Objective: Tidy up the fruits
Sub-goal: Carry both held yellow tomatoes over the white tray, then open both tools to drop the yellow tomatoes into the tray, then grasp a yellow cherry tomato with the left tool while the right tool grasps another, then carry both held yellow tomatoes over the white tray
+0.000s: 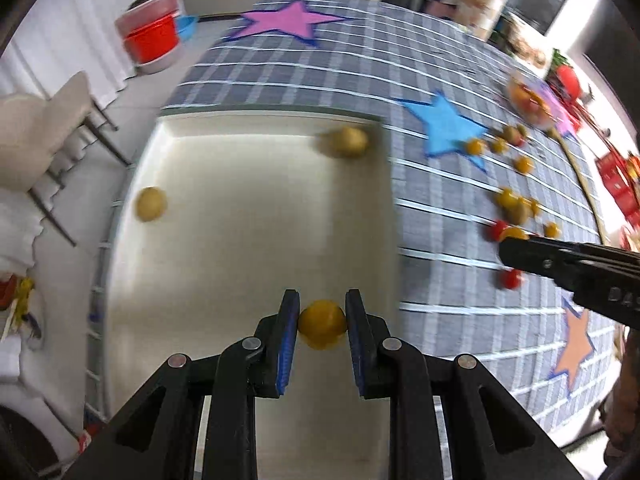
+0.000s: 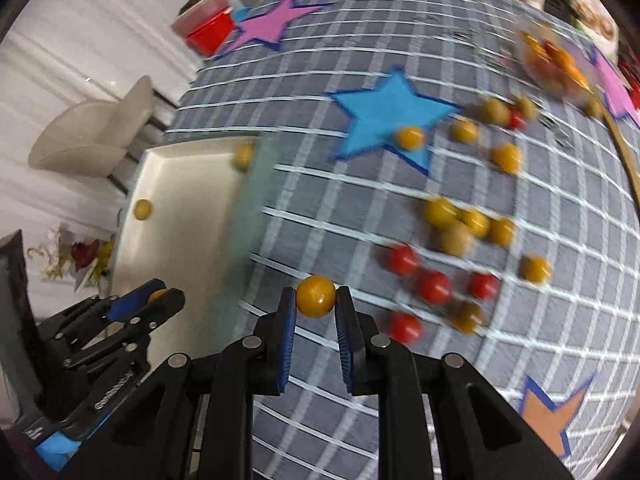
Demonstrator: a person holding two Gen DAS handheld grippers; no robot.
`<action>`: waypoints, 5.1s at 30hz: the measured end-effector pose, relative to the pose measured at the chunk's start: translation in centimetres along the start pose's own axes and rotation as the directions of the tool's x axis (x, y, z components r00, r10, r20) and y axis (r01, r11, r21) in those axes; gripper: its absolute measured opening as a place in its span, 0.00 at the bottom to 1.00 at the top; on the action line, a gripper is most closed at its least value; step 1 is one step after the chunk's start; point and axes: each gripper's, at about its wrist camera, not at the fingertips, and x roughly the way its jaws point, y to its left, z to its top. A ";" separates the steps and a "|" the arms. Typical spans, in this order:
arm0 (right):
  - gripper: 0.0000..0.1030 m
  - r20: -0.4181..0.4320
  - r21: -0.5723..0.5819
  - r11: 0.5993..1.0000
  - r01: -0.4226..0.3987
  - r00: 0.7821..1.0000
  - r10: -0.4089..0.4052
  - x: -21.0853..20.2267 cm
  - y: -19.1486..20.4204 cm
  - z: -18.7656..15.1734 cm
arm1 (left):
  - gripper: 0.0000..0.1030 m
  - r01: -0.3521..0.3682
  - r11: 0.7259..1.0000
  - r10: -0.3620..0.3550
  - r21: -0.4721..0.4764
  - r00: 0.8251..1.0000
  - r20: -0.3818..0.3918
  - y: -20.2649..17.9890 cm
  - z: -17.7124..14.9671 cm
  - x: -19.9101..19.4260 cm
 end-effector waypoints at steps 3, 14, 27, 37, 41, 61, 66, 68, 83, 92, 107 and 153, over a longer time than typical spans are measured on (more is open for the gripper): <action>0.21 -0.004 -0.030 0.999 -0.021 1.000 0.021 1.0 2.3 1.5 | 0.24 -0.043 0.998 0.043 -0.035 0.999 0.010 2.3 0.5 0.6; 0.21 -0.059 -0.088 0.995 -0.051 0.997 0.045 6.4 8.1 5.8 | 0.24 -0.104 0.987 0.107 -0.121 0.994 0.017 7.7 2.4 3.3; 0.21 -0.086 -0.132 0.991 0.003 0.996 -0.014 10.2 10.5 7.3 | 0.24 -0.155 0.979 0.158 -0.129 0.987 0.012 8.7 2.7 4.6; 0.22 -0.080 -0.137 0.991 0.012 0.997 -0.023 10.7 11.0 7.4 | 0.66 -0.194 0.978 0.196 -0.080 0.980 0.021 7.8 2.7 4.5; 0.47 -0.087 -0.139 0.990 -0.010 0.996 -0.002 10.6 11.1 7.7 | 0.70 -0.200 0.977 0.203 -0.069 0.978 0.052 7.8 2.5 3.7; 0.79 0.074 0.060 0.998 -0.017 0.997 0.013 0.8 2.2 5.4 | 0.70 -0.117 0.986 0.109 0.117 0.991 0.076 -0.4 3.0 0.5; 0.78 0.081 0.154 0.987 0.052 0.995 -0.065 -1.4 -3.6 2.8 | 0.70 -0.072 0.983 0.060 0.171 0.995 0.076 -4.7 4.5 0.4; 0.78 0.085 0.197 0.976 0.091 0.990 -0.109 -2.3 -6.2 1.6 | 0.70 -0.056 0.982 0.043 0.181 0.996 0.074 -6.1 5.3 0.5; 0.71 0.051 0.275 0.939 0.205 0.973 -0.227 -2.3 -15.0 -0.6 | 0.70 0.004 0.982 -0.008 0.189 1.000 0.021 -14.6 11.2 6.4; 0.62 0.045 0.248 0.949 0.195 0.976 -0.213 -0.9 -15.4 0.0 | 0.70 -0.021 0.971 0.018 0.239 1.000 0.014 -17.6 12.4 9.3; 0.34 0.036 0.134 0.946 0.296 0.952 -0.303 0.5 -13.0 0.6 | 0.29 0.004 0.964 -0.007 0.265 1.000 0.009 -19.4 12.4 9.8; 0.21 0.025 0.011 1.000 0.014 1.000 -0.014 0.0 -0.3 1.8 | 0.21 -0.038 0.999 0.038 -0.024 0.999 0.029 1.3 2.2 0.1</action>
